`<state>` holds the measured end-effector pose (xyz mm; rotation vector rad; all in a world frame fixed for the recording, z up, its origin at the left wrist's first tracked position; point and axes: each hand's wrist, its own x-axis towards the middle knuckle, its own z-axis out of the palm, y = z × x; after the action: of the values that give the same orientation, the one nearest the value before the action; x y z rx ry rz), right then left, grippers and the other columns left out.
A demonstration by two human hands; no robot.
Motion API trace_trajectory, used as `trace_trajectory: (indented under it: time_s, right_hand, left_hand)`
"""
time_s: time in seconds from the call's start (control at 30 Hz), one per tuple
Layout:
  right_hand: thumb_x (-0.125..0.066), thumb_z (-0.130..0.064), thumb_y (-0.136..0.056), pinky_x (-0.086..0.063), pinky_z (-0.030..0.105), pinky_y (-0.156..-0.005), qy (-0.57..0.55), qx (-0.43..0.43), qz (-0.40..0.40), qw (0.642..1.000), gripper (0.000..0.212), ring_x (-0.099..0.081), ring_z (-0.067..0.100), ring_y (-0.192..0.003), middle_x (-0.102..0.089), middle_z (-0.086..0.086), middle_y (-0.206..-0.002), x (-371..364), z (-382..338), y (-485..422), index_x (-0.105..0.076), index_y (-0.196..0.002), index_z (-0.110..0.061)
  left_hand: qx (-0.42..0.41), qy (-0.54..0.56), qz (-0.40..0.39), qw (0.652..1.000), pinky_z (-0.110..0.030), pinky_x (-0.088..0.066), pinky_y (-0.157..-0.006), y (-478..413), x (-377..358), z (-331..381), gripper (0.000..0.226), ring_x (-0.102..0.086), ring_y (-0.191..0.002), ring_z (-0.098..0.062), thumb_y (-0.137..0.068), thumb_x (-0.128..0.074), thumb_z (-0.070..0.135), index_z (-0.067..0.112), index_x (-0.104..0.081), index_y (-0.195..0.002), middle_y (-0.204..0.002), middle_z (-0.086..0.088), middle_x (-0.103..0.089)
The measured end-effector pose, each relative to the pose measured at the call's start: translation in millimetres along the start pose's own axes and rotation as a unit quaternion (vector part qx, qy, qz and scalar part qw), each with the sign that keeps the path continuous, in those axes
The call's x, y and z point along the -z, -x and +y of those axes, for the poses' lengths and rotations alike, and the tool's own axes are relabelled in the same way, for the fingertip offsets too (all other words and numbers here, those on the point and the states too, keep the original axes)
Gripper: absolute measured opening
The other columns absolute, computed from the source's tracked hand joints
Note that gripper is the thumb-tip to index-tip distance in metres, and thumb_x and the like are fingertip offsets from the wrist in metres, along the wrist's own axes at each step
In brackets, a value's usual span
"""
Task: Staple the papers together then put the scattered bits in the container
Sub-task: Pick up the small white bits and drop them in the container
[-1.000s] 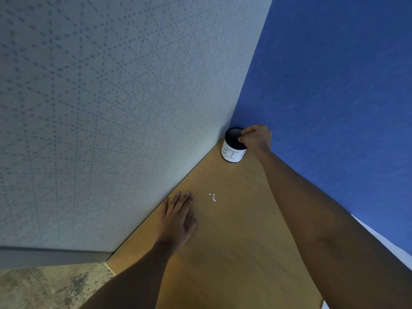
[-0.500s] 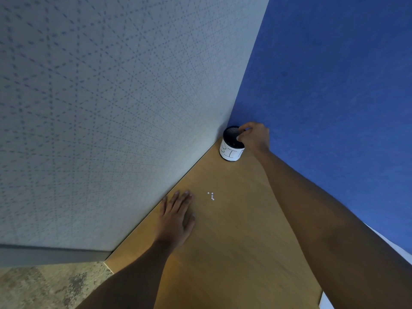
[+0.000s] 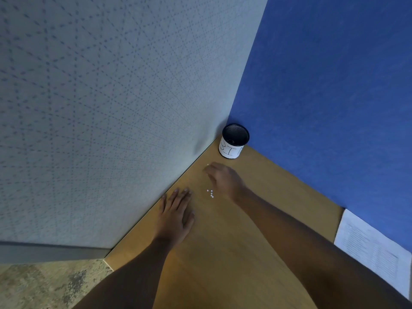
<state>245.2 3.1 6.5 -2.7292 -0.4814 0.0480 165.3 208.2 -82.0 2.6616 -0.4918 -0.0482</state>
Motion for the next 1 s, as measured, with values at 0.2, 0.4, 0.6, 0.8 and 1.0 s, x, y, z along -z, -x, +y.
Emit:
trace_trajectory:
  time_s: [0.2,0.4,0.6,0.8,1.0]
  right_hand:
    - [-0.045,-0.012,-0.092,-0.046,0.037,-0.099,-0.021,-0.035,-0.110,0.993,0.042,-0.049,0.021,-0.122,-0.050,0.003,-0.136,-34,11,48,-0.053,-0.133,-0.020]
    - [-0.048,-0.010,-0.092,-0.041,0.033,-0.105,-0.024,-0.039,-0.086,0.995,0.047,-0.045,0.019,-0.128,-0.046,0.003,-0.141,-36,11,77,-0.050,-0.138,-0.020]
    - [-0.054,-0.004,-0.087,-0.054,0.038,-0.089,-0.060,-0.077,0.026,0.995,0.042,-0.052,0.020,-0.122,-0.056,0.000,-0.132,-35,10,83,-0.060,-0.125,-0.019]
    - [-0.046,-0.011,-0.097,-0.043,0.035,-0.101,-0.054,-0.112,0.008,0.992,0.042,-0.038,0.022,-0.133,-0.042,0.005,-0.146,-28,13,44,-0.048,-0.138,-0.014]
    - [-0.043,-0.023,-0.099,-0.040,0.039,-0.100,0.019,-0.154,-0.070,0.985,0.049,-0.045,0.029,-0.117,-0.046,0.005,-0.138,-26,20,-4,-0.032,-0.146,-0.027]
  left_hand:
    - [0.001,-0.006,-0.002,1.000,-0.048,-0.008,-0.120,-1,0,0,0.061,-0.015,-0.148,-0.017,-0.096,-0.035,0.047,0.024,-0.028,-0.151,-0.156,0.007,-0.031]
    - [0.002,-0.011,-0.005,1.000,-0.048,-0.007,-0.120,-1,-3,-3,0.061,-0.013,-0.149,-0.016,-0.096,-0.036,0.048,0.024,-0.027,-0.151,-0.156,0.006,-0.031]
    - [0.002,-0.011,-0.003,1.000,-0.045,-0.003,-0.120,-1,-2,-3,0.062,-0.010,-0.149,-0.015,-0.096,-0.034,0.049,0.025,-0.026,-0.152,-0.157,0.007,-0.028]
    - [0.002,-0.016,-0.006,1.000,-0.047,-0.004,-0.120,1,-1,-2,0.062,-0.011,-0.149,-0.016,-0.096,-0.033,0.049,0.024,-0.026,-0.152,-0.157,0.007,-0.029]
    - [-0.001,-0.011,-0.001,1.000,-0.047,-0.005,-0.120,2,0,-1,0.061,-0.012,-0.149,-0.016,-0.096,-0.032,0.049,0.022,-0.029,-0.151,-0.156,0.006,-0.031]
